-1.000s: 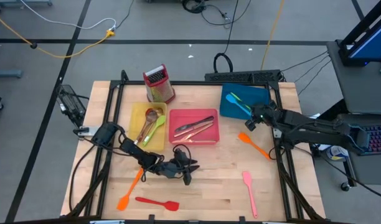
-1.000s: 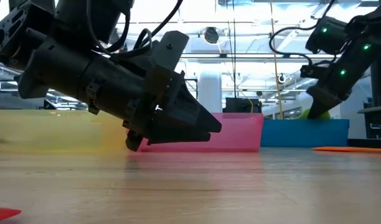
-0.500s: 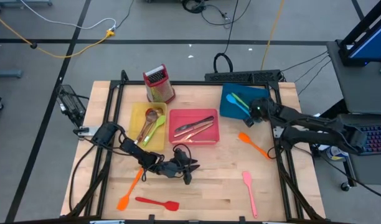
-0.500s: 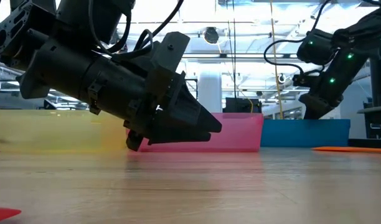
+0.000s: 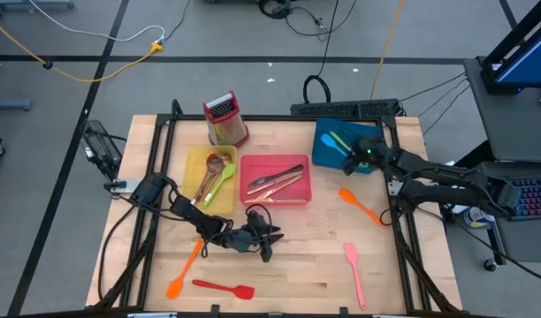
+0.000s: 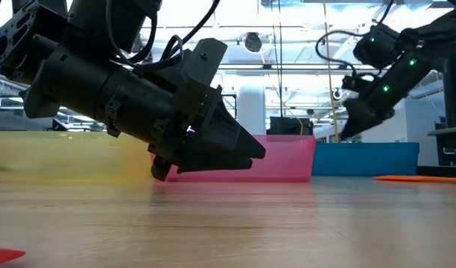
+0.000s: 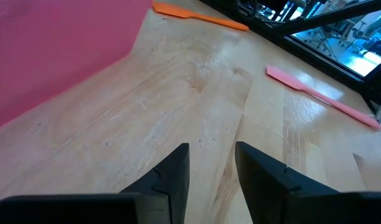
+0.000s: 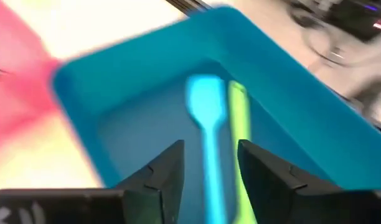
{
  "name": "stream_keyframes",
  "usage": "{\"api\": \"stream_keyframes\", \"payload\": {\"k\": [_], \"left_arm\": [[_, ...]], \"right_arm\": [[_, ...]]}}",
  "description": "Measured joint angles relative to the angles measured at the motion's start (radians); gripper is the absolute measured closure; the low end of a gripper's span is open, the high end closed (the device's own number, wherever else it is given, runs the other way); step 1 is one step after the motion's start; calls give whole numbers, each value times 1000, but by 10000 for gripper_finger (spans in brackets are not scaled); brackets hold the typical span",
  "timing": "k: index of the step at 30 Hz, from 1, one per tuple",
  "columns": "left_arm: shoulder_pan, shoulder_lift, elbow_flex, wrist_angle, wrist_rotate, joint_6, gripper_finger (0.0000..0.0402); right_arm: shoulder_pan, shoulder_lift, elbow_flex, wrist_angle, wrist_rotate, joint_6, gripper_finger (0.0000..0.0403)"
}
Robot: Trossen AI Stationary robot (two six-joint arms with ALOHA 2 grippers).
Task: Pick & Place Kitchen Items
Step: Put the bottom orange spatula into the blue bin
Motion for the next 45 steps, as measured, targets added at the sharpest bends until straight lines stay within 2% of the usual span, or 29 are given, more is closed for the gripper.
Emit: {"api": "stream_keyframes", "payload": {"k": [4,10,17,20,24,29,32,35,38,45], "left_arm": [[0,0,0,0,0,0,270],[-10,0,6,-1,31,5,270],[-49,0,80,-1,23,209,270],[-62,-4,129,-35,24,290,270],[-85,-66,212,-325,24,290,270],[-112,-160,357,-843,29,133,270],[-135,-195,433,-1060,53,41,270],[-169,-223,466,-1192,41,25,270],[-205,-236,466,-1264,-15,-13,270],[-283,-240,466,-1512,-35,-298,270]], "right_arm": [[37,-32,0,62,-110,18,248],[126,-84,0,123,-121,63,253],[303,-100,0,239,-299,143,265],[408,-100,0,275,-299,155,265],[533,-99,-1,314,-294,159,265],[674,-74,-2,362,-211,159,266],[749,-45,-2,366,-159,159,266],[817,-2,-2,387,-110,159,266],[875,53,-1,460,-81,159,266],[983,205,-1,677,-62,154,266]]}}
